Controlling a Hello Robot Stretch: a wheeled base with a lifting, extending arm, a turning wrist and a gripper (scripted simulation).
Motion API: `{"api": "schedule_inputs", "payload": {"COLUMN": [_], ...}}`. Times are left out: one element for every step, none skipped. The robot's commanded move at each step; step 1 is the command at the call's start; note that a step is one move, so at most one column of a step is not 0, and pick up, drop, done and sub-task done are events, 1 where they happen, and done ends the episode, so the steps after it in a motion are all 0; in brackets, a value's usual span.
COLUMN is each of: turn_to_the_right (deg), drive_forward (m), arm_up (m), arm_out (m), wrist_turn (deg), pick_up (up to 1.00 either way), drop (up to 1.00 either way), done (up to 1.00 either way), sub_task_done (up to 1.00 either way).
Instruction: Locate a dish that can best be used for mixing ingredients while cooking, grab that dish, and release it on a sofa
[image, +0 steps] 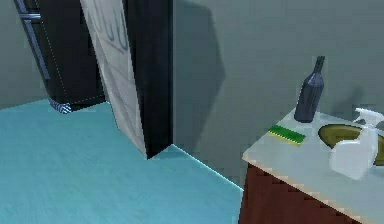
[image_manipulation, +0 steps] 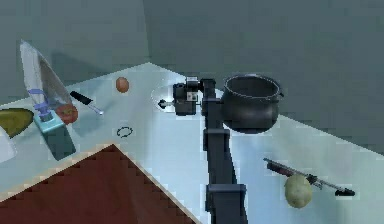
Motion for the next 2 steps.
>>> {"api": "schedule_inputs", "payload": {"turn_to_the_right": [0.0, 0.0], "drive_forward": [0.00, 0.00], "arm_up": [0.10, 0.02], "arm_out": [0.00, 0.00], "wrist_turn": [0.0, 0.0], "pick_up": [0.00, 0.00], "drop": [0.00, 0.00], "done": [0.00, 0.00], "sub_task_done": [0.00, 0.00]}}
